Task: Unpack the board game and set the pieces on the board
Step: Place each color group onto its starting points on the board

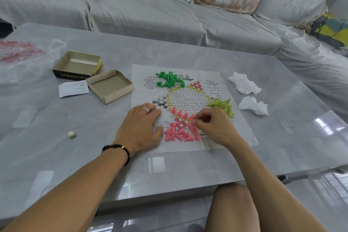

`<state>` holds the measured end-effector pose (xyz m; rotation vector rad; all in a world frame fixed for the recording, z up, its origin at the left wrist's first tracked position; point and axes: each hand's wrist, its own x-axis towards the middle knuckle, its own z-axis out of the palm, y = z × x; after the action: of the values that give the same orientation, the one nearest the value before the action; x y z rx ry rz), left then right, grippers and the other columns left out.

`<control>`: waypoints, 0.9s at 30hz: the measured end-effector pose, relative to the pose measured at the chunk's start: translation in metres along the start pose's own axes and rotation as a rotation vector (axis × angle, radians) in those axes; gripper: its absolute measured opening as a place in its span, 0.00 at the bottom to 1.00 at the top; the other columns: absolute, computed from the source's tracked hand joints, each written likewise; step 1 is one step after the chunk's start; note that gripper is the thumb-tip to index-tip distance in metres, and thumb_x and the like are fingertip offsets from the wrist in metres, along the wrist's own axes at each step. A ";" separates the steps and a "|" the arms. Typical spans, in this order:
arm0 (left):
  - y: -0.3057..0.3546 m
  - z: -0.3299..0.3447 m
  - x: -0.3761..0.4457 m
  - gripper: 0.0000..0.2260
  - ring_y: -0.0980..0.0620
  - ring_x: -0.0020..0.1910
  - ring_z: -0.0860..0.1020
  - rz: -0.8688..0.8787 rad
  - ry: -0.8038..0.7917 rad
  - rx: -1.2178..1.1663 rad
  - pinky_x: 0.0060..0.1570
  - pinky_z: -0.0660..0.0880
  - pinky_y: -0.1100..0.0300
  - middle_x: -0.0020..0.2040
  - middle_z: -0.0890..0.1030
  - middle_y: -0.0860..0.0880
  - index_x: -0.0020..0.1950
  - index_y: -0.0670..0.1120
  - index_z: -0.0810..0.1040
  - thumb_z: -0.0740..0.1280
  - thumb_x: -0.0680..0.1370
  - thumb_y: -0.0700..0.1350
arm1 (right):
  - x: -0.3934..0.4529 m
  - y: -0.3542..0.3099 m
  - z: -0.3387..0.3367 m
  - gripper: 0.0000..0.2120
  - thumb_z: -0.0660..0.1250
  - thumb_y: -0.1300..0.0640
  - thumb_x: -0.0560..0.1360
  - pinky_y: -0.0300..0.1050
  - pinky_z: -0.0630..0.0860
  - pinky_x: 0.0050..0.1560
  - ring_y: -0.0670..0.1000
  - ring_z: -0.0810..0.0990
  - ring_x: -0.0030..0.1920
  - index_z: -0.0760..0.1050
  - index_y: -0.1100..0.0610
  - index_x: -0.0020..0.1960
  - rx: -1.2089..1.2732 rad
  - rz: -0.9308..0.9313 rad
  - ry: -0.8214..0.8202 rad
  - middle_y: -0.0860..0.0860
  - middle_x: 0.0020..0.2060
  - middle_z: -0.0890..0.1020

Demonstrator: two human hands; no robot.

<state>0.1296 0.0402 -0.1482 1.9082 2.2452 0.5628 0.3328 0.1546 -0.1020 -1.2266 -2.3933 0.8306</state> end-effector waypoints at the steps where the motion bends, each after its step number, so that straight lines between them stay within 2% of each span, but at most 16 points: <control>1: 0.000 0.000 0.000 0.28 0.49 0.71 0.62 0.000 0.000 0.001 0.73 0.54 0.54 0.70 0.68 0.49 0.70 0.48 0.69 0.56 0.73 0.58 | 0.001 0.001 -0.003 0.04 0.71 0.60 0.72 0.33 0.73 0.36 0.40 0.77 0.32 0.82 0.54 0.39 0.016 0.012 0.035 0.45 0.32 0.82; 3: 0.000 0.001 0.001 0.28 0.49 0.72 0.62 0.002 0.000 0.002 0.73 0.54 0.54 0.70 0.68 0.48 0.70 0.48 0.69 0.56 0.73 0.58 | 0.003 0.004 -0.009 0.05 0.71 0.60 0.72 0.34 0.73 0.36 0.41 0.77 0.32 0.82 0.54 0.38 0.030 0.047 0.057 0.45 0.32 0.81; 8: 0.000 0.001 0.001 0.28 0.49 0.72 0.61 0.001 -0.003 0.012 0.73 0.54 0.53 0.71 0.68 0.49 0.71 0.48 0.68 0.55 0.73 0.58 | 0.008 0.011 -0.010 0.03 0.71 0.59 0.72 0.30 0.68 0.35 0.41 0.76 0.34 0.82 0.55 0.39 -0.044 0.089 0.136 0.45 0.34 0.81; 13: 0.000 0.001 0.001 0.28 0.49 0.71 0.62 0.007 0.005 0.003 0.73 0.54 0.54 0.70 0.68 0.48 0.70 0.48 0.69 0.55 0.73 0.58 | 0.014 0.016 0.000 0.04 0.70 0.60 0.71 0.36 0.70 0.38 0.44 0.78 0.37 0.81 0.53 0.38 -0.121 0.105 0.094 0.46 0.34 0.82; 20: -0.001 0.002 0.001 0.29 0.50 0.73 0.60 -0.001 -0.008 0.019 0.74 0.53 0.54 0.72 0.67 0.49 0.71 0.49 0.67 0.54 0.73 0.59 | 0.014 0.014 0.002 0.02 0.72 0.58 0.72 0.34 0.69 0.37 0.42 0.77 0.36 0.81 0.53 0.41 -0.135 0.104 0.072 0.46 0.35 0.81; 23: -0.001 0.002 0.001 0.29 0.50 0.73 0.59 -0.004 -0.014 0.025 0.74 0.53 0.54 0.72 0.66 0.49 0.72 0.49 0.67 0.53 0.73 0.60 | 0.008 0.012 0.000 0.05 0.69 0.60 0.71 0.35 0.69 0.38 0.42 0.75 0.37 0.79 0.52 0.45 -0.098 0.089 0.136 0.45 0.37 0.79; 25: -0.001 0.002 0.001 0.29 0.50 0.73 0.60 -0.005 -0.015 0.019 0.74 0.53 0.54 0.72 0.66 0.49 0.72 0.49 0.67 0.54 0.73 0.59 | 0.002 0.010 -0.001 0.07 0.68 0.62 0.70 0.35 0.69 0.37 0.42 0.73 0.34 0.79 0.52 0.44 -0.078 0.039 0.138 0.45 0.34 0.77; 27: -0.001 0.002 0.001 0.28 0.49 0.72 0.61 -0.003 -0.010 0.010 0.73 0.54 0.53 0.72 0.67 0.48 0.71 0.48 0.68 0.55 0.73 0.59 | -0.004 0.007 0.000 0.08 0.68 0.62 0.71 0.33 0.68 0.35 0.41 0.70 0.29 0.80 0.49 0.44 -0.084 -0.004 0.037 0.45 0.29 0.74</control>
<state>0.1289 0.0415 -0.1506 1.9079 2.2484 0.5422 0.3396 0.1552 -0.1067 -1.2563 -2.4226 0.7068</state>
